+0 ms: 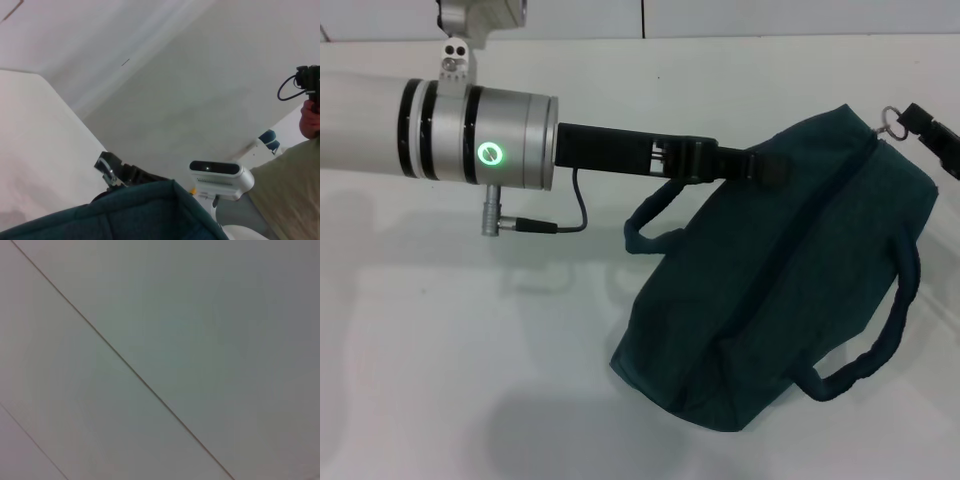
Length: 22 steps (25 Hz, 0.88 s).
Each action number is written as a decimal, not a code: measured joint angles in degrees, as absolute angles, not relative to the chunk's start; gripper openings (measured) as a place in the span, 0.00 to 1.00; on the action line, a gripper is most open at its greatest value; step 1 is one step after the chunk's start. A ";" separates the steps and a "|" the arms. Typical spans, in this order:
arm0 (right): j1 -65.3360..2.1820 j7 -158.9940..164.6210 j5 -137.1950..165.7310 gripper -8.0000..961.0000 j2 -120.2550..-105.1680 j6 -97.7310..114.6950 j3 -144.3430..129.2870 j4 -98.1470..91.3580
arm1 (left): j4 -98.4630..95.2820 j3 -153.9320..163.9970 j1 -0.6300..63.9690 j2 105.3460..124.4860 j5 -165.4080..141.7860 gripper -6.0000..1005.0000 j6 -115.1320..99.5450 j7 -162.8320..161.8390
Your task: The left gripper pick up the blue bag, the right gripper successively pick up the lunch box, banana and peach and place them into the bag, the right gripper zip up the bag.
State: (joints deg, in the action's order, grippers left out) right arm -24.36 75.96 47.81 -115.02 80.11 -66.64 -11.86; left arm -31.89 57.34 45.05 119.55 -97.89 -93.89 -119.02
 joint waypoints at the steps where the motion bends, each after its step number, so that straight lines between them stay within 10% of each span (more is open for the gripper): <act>1: -24.47 75.97 47.82 0.01 -115.03 79.68 -66.91 -11.86 | -31.89 57.29 45.05 119.55 -97.89 0.06 -93.89 -119.01; 22: -23.82 77.56 47.87 0.08 -114.35 78.53 -63.42 -12.34 | -31.88 57.13 44.35 119.44 -94.42 0.06 -84.94 -116.86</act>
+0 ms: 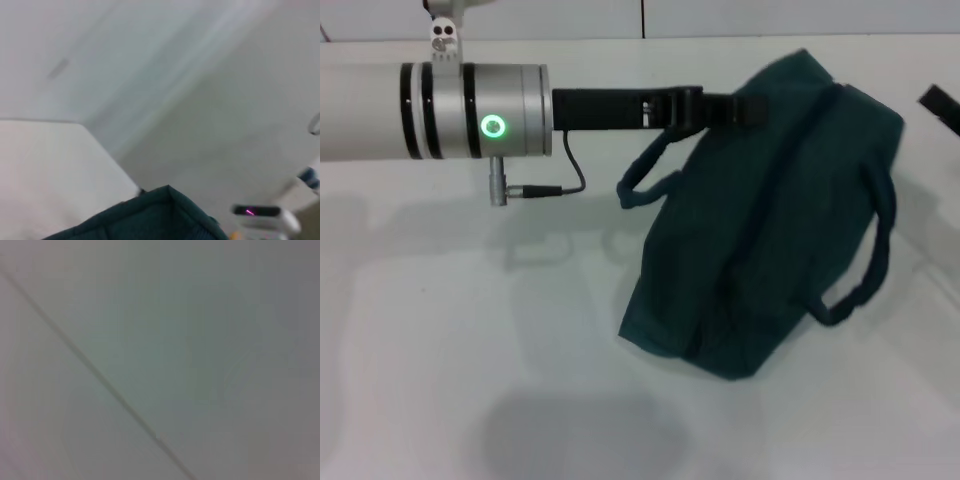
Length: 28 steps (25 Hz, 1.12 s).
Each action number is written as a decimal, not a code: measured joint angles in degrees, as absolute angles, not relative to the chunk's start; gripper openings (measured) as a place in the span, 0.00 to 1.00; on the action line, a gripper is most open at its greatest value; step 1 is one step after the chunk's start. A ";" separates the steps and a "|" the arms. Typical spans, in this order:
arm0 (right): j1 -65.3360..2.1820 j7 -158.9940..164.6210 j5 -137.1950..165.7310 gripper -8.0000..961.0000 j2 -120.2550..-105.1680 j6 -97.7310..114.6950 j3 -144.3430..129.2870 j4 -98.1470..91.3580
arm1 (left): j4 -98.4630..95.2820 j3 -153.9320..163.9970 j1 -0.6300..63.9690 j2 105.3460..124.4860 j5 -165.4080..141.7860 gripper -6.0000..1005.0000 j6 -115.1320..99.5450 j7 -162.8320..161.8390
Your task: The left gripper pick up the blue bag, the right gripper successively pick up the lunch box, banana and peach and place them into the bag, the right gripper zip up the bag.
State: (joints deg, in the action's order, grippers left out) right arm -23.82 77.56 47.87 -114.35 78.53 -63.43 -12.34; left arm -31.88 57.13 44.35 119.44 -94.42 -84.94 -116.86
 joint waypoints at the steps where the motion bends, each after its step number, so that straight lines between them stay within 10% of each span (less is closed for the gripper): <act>1: -23.40 77.60 47.86 0.12 -114.19 78.61 -62.84 -12.47 | -31.87 57.12 44.35 119.44 -94.41 0.06 -83.11 -116.87; 12: -22.57 77.39 48.58 0.75 -113.34 80.28 -61.40 -12.65 | -29.65 58.21 44.55 119.72 -93.53 0.12 -66.23 -114.06; 28: -21.92 71.30 55.05 0.86 -111.73 92.36 -61.52 -17.95 | -34.10 57.75 39.36 119.35 -82.48 0.41 -71.91 -104.11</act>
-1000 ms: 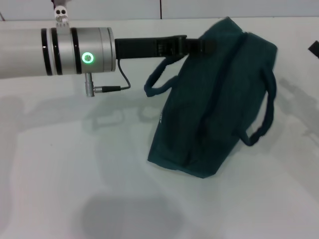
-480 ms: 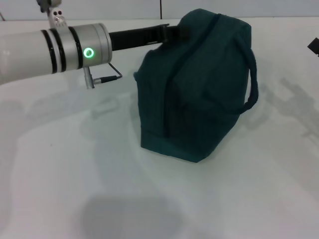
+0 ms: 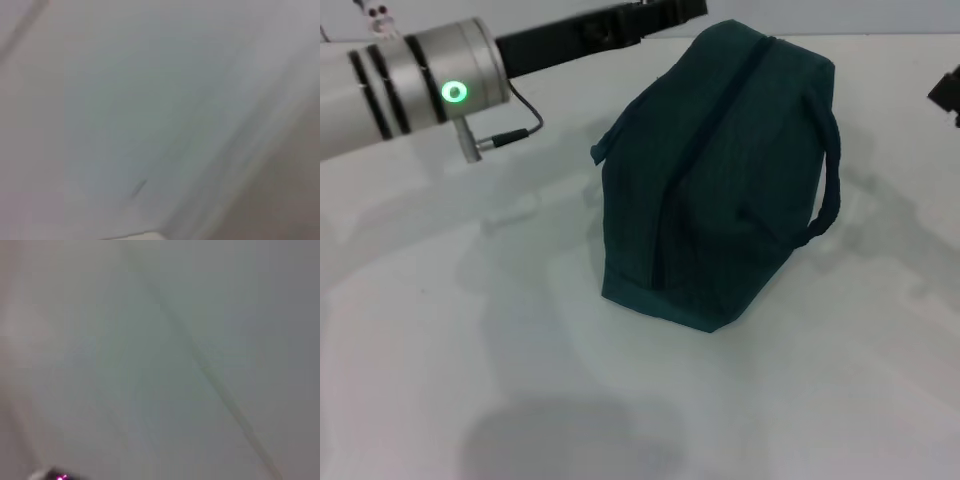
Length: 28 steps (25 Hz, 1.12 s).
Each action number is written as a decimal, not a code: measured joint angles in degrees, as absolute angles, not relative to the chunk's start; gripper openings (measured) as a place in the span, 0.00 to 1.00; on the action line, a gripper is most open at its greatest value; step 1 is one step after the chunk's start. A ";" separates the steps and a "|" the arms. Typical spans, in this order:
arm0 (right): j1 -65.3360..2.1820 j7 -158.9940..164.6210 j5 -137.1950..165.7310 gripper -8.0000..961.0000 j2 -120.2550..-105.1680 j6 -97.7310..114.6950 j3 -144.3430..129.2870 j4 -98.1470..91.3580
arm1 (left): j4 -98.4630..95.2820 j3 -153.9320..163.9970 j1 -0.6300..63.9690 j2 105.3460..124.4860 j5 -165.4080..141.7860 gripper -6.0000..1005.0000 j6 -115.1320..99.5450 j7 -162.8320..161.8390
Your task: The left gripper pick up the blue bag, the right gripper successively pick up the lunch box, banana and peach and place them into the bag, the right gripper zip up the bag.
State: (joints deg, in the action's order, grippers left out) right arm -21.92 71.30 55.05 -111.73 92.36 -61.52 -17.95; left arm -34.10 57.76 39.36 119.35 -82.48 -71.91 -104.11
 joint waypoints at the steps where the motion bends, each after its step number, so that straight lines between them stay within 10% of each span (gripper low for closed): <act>1: -22.08 70.02 56.24 0.86 -111.50 94.34 -61.57 -18.39 | -35.97 57.79 38.66 119.18 -82.53 0.44 -74.28 -103.48; 12: -22.51 59.11 77.54 0.89 -114.35 103.58 -61.61 -27.93 | -48.77 57.81 28.32 115.61 -88.78 0.89 -101.49 -91.62; 28: -24.72 55.33 83.29 0.89 -115.93 100.58 -65.44 -26.60 | -43.69 56.37 17.62 113.88 -89.47 0.89 -110.69 -76.13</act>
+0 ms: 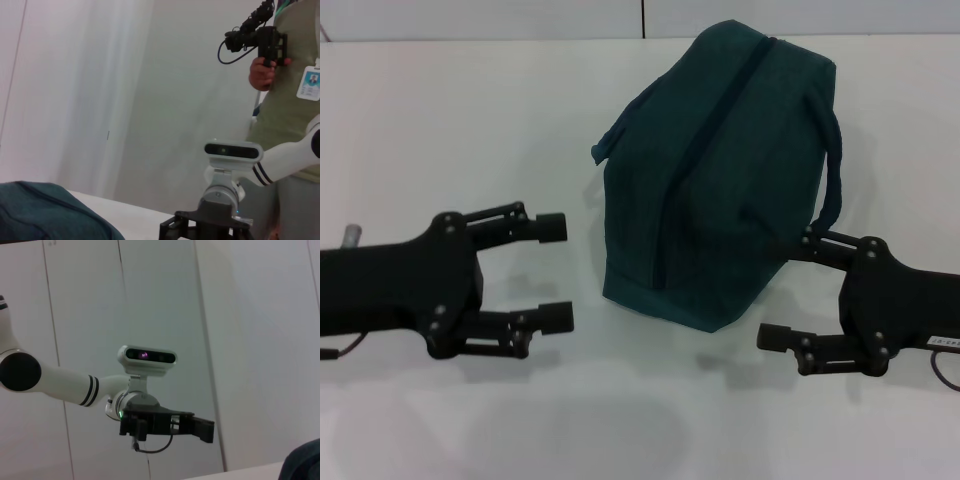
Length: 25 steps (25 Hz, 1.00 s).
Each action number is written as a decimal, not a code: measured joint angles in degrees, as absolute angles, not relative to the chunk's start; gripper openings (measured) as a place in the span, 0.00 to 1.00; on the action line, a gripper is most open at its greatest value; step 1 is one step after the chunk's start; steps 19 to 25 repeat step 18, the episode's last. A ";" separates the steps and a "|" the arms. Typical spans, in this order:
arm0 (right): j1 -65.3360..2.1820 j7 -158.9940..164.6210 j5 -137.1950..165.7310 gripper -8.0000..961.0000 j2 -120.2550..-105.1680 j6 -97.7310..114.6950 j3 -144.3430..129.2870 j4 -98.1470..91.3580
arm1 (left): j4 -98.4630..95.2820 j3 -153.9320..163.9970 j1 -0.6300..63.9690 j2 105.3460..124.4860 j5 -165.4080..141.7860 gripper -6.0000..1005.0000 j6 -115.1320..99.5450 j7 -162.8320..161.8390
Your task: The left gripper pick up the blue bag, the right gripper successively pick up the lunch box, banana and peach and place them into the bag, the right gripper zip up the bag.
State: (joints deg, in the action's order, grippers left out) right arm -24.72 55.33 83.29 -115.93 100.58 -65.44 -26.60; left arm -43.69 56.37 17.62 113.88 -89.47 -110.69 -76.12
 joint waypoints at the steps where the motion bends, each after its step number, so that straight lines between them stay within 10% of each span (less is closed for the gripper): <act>1: -25.07 55.33 83.22 0.89 -115.93 100.50 -65.80 -26.60 | -43.24 56.40 17.59 113.88 -89.58 0.89 -110.87 -75.79; 25: -25.31 55.38 82.97 0.89 -116.01 100.22 -65.94 -26.63 | -42.05 56.78 17.40 113.95 -90.36 0.89 -111.59 -75.15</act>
